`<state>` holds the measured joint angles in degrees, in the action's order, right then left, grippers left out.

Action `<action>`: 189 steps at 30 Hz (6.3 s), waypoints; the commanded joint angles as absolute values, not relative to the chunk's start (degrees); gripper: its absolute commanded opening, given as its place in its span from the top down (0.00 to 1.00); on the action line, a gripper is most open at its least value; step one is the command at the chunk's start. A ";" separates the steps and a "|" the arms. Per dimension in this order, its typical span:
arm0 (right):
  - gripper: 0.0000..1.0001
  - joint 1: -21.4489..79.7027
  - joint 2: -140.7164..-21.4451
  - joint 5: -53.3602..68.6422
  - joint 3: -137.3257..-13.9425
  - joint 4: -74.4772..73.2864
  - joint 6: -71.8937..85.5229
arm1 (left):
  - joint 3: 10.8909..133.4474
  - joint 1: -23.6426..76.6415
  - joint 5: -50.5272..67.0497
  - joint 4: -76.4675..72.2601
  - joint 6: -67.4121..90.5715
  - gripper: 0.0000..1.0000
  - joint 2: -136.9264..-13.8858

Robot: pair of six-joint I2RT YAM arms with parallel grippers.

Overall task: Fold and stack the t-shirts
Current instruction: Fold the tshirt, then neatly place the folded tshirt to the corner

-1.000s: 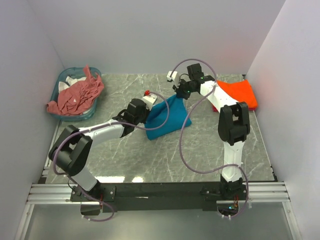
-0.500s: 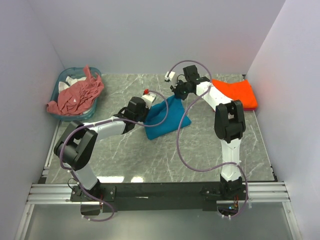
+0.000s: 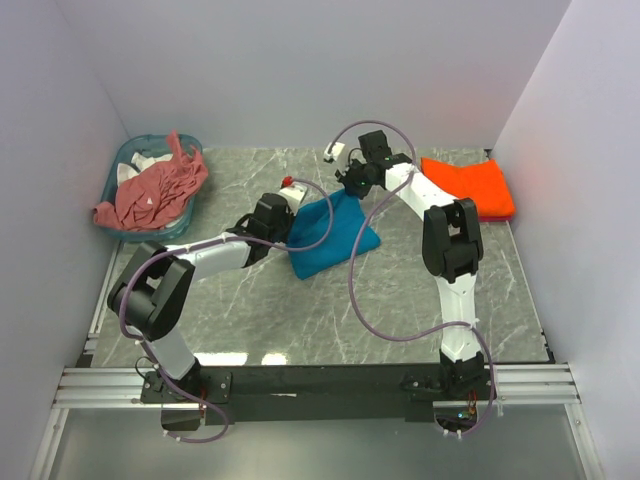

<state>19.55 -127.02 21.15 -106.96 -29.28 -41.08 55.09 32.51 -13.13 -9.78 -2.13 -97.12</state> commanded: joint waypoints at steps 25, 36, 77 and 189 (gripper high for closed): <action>0.32 11.96 -120.67 27.12 -106.96 -29.93 -21.01 | 60.74 24.97 -25.18 2.46 19.77 0.18 -88.53; 0.32 8.26 -125.77 41.75 -107.48 -40.51 -14.24 | 44.04 23.03 1.66 0.88 31.20 0.18 -70.07; 0.32 15.20 -147.22 36.74 -129.46 -59.59 -3.08 | 33.05 22.94 4.39 11.25 35.33 0.12 -36.39; 1.00 6.77 -105.12 -23.56 -112.50 -38.58 -26.54 | 32.52 22.94 5.45 12.66 32.34 0.12 -27.86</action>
<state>7.70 -109.71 -22.94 -108.64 -39.99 -25.69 32.47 23.11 4.38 14.50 32.62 -27.97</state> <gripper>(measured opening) 0.067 0.877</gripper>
